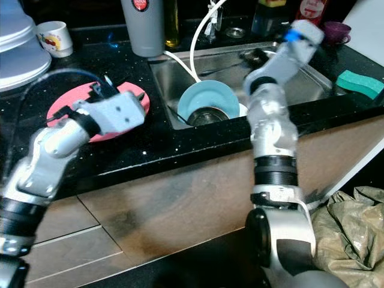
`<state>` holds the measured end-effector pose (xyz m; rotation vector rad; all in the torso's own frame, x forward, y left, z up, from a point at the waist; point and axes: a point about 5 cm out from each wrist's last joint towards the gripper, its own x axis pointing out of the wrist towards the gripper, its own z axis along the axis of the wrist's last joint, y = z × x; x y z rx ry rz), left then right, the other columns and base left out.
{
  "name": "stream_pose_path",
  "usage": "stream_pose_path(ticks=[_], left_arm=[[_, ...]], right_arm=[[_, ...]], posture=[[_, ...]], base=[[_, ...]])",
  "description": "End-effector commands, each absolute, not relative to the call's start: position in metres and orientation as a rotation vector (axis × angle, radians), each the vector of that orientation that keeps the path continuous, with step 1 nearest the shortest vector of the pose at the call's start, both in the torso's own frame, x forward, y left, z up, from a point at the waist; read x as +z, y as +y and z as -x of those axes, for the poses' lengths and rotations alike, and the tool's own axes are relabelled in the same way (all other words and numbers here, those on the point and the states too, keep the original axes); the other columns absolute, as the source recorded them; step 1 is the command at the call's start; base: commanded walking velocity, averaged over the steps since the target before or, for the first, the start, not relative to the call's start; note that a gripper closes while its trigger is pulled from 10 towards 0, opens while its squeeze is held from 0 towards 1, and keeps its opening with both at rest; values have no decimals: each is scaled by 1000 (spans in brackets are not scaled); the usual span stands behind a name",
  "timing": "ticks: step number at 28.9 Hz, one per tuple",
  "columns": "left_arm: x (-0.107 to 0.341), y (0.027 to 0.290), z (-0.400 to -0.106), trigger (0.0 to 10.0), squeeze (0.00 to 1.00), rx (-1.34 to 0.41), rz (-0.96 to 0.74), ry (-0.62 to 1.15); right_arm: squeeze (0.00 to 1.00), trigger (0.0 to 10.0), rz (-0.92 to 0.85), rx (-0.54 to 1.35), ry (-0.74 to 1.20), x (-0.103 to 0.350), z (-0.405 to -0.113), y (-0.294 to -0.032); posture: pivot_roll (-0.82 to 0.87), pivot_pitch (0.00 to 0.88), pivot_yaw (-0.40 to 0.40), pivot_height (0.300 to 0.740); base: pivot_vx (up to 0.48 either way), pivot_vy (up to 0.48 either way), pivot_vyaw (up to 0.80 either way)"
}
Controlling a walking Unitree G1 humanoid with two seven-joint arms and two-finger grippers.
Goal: Kitchen organization
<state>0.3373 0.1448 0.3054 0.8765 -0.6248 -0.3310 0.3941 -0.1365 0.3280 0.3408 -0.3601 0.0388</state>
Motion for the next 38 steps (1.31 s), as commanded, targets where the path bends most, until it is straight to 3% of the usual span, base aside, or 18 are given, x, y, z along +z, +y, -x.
stream_pose_path(ticks=[1, 4, 6, 8, 10, 11, 12, 13, 14, 21, 28, 32, 38], left_arm=[[315, 144, -345, 10000, 0, -334, -754, -617], [328, 136, -359, 10000, 0, -370, -647, -603], [334, 132, -377, 10000, 0, -422, -545, -530], [334, 131, -380, 10000, 0, -431, -533, -510], [330, 127, -387, 10000, 0, -455, -556, -448], [329, 125, -388, 10000, 0, -460, -560, -438], [328, 123, -389, 10000, 0, -462, -554, -428], [328, 122, -389, 10000, 0, -462, -546, -424], [329, 118, -389, 10000, 0, -470, -504, -428], [328, 125, -394, 10000, 0, -450, -500, -411], [335, 133, -402, 10000, 0, -399, -487, -381], [338, 127, -404, 10000, 0, -504, -304, -310], [330, 109, -405, 10000, 0, -657, -233, -228]], right_arm=[[0, 0, -255, 47, -367, 319, -396, -126], [0, 0, -144, 49, -388, 313, -396, -114], [0, 706, -48, 39, -399, 308, -395, -109], [0, 706, -28, 36, -401, 307, -396, -109], [0, 3529, 16, 34, -396, 304, -396, -109], [0, 4431, 31, 34, -394, 302, -397, -108], [0, 9176, 42, 34, -384, 300, -397, -108], [0, 9176, 47, 34, -378, 299, -398, -108], [0, 10000, 48, 32, -353, 295, -400, -110], [0, 10000, 29, 6, -321, 288, -406, -126], [0, 10000, 104, 21, -338, 296, -409, -124], [0, 10000, 172, 48, -310, 293, -414, -115], [0, 10000, 223, 48, -278, 287, -416, -112]], posture=[[58, 154, -12, 740], [56, 169, 10, 740], [52, 176, 15, 740], [52, 176, 15, 740], [51, 182, 16, 740], [50, 185, 12, 740], [47, 184, 11, 740], [47, 184, 11, 740], [47, 183, 8, 740], [49, 175, -3, 740], [49, 169, -6, 740], [52, 167, 1, 740], [47, 169, 2, 740]], base=[[0, 0, 0], [0, 0, 0], [0, 0, 0], [0, 0, 0], [0, 0, 0], [0, 0, 0], [0, 0, 0], [0, 0, 0], [0, 0, 0], [0, 0, 0], [0, 0, 0], [0, 0, 0], [0, 0, 0]])
